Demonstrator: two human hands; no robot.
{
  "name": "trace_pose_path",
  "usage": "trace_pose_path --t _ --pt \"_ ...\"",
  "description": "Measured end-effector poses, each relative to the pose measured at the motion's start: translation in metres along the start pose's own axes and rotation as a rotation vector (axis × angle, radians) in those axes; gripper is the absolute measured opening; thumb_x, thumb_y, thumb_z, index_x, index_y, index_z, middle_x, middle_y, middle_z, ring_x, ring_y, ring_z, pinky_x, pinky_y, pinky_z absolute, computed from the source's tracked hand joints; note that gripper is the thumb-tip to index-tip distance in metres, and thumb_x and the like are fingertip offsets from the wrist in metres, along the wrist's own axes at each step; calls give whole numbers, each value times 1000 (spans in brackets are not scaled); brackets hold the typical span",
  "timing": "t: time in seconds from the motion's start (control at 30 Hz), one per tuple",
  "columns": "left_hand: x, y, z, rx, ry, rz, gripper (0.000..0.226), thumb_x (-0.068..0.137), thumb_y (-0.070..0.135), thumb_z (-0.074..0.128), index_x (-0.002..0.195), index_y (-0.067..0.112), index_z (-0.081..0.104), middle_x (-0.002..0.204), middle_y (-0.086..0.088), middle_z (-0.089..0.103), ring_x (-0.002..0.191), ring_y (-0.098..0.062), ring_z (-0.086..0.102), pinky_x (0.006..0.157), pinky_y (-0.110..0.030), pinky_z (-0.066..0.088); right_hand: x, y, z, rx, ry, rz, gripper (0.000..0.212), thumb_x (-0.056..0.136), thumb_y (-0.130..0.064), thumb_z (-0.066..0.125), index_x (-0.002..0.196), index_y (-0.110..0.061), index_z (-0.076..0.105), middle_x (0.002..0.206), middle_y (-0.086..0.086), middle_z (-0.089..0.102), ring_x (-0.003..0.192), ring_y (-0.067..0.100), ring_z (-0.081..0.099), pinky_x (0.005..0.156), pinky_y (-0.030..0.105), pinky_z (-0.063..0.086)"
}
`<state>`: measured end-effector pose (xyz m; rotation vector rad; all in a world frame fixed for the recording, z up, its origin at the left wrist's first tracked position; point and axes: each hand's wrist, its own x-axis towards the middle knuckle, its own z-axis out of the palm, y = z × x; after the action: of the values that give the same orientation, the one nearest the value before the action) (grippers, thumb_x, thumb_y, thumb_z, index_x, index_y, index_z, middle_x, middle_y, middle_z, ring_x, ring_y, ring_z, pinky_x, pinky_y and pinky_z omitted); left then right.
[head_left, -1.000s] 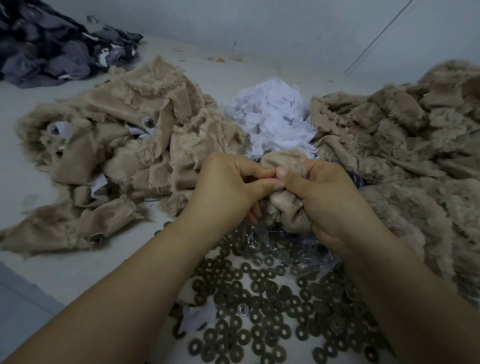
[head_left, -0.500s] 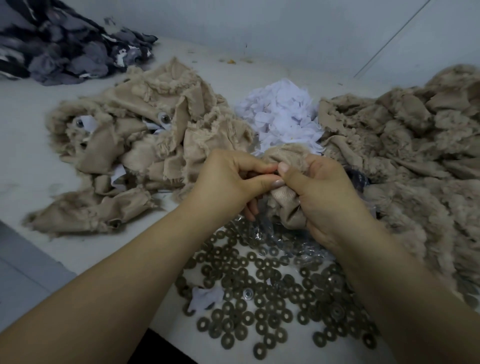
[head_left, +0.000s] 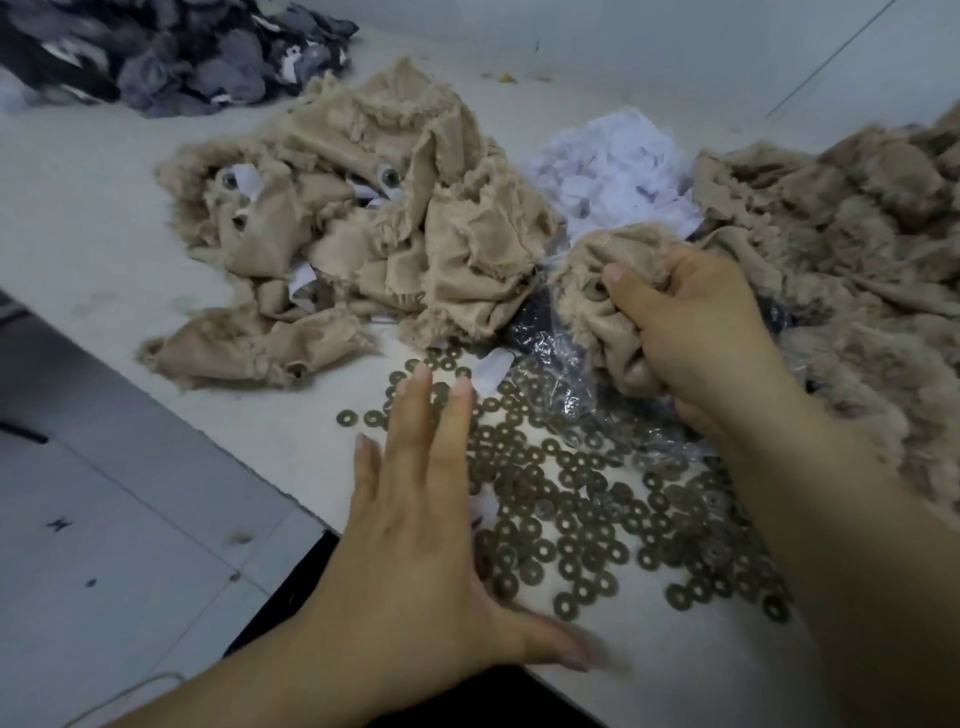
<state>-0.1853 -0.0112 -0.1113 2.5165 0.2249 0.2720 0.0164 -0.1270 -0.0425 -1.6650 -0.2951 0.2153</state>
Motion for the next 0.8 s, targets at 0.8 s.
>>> trace_pose_path --t 0.8 --pt "61 -15 -3 191 143 -115 121 59 103 6 150 26 -13 163 -2 -15 149 -16 -21 117 -50 -14 4 5 -4 -82 27 -1 14 95 -20 66 92 -6 66 81 26 71 60 28 63 55 50 55"
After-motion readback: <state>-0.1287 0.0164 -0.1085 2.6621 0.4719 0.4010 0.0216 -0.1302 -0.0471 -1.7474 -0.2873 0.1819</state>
